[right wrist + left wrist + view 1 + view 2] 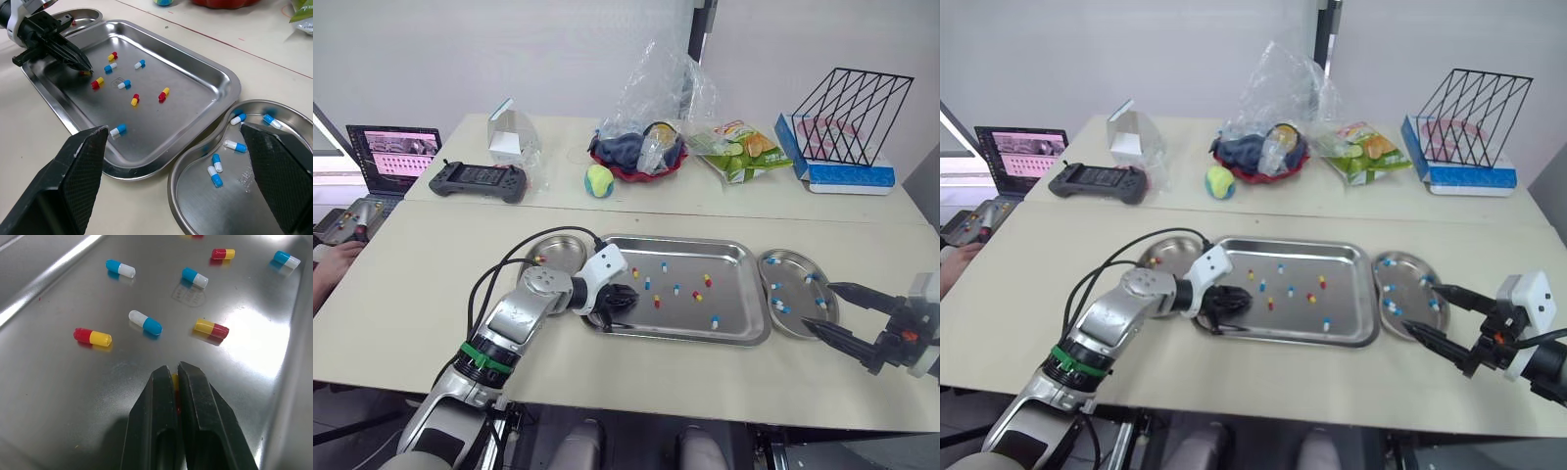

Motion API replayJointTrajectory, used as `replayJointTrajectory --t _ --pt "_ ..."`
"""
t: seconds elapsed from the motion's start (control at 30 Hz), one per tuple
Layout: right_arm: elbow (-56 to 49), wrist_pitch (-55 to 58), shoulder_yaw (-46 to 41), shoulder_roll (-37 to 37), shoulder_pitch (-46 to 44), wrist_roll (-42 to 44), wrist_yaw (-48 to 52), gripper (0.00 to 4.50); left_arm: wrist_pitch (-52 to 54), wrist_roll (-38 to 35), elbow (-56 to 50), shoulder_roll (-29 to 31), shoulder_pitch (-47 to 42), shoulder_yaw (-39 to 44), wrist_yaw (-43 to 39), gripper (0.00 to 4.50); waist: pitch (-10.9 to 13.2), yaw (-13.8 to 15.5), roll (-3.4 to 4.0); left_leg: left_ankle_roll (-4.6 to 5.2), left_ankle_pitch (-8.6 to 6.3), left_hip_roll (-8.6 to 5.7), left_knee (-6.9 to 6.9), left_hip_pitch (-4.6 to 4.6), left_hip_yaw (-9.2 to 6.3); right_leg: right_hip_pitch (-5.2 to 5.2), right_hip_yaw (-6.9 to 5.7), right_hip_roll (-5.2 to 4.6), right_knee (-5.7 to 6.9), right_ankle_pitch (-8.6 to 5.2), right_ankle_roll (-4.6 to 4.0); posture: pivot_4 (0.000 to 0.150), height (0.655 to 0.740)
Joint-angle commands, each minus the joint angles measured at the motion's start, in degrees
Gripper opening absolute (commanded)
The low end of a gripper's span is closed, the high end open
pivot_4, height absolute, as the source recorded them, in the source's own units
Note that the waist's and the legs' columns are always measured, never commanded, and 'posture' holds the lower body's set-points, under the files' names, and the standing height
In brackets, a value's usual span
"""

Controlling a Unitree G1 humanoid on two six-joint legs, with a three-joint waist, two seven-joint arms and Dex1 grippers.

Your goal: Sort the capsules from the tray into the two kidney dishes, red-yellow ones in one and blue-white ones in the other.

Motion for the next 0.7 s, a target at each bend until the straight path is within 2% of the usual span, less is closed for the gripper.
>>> replayJointTrajectory --t 0.03,0.17,0.37,0.7 --pt "-0.2 0.2 0.0 -1.0 -1.0 0.9 0.4 4.5 1.0 -5.2 0.4 2.2 -6.3 8.6 -2.2 0.03 0.0 0.0 -0.07 -0.01 0.01 0.01 0.02 -0.02 -0.02 -0.02 -0.02 0.0 0.0 0.0 0.0 0.15 0.7391" --pt "-0.1 0.6 0.4 -1.1 -1.5 1.2 0.5 4.5 0.9 -6.8 4.4 7.3 -9.1 13.7 -3.8 0.03 0.0 -0.7 0.0 0.02 -0.01 0.01 0.02 0.03 -0.02 -0.02 -0.04 0.0 0.03 -0.01 0.01 0.15 0.7391" --pt "0.1 1.2 2.9 -1.5 -3.5 1.6 1.1 4.5 -7.0 -2.5 16.5 16.9 -11.2 15.6 -7.0 0.03 0.0 -0.9 -0.04 0.07 -0.04 0.01 0.02 0.05 -0.01 -0.01 -0.03 0.0 0.01 -0.02 0.03 0.15 0.7391" --pt "2.3 1.0 5.4 -2.4 -6.9 0.9 1.7 4.5 -12.9 -0.5 21.2 16.9 -8.2 13.4 -10.8 0.03 0.0 -0.3 -0.06 0.05 -0.03 -0.02 0.05 0.0 -0.03 0.0 -0.02 -0.02 0.0 -0.02 0.04 0.15 0.7391"
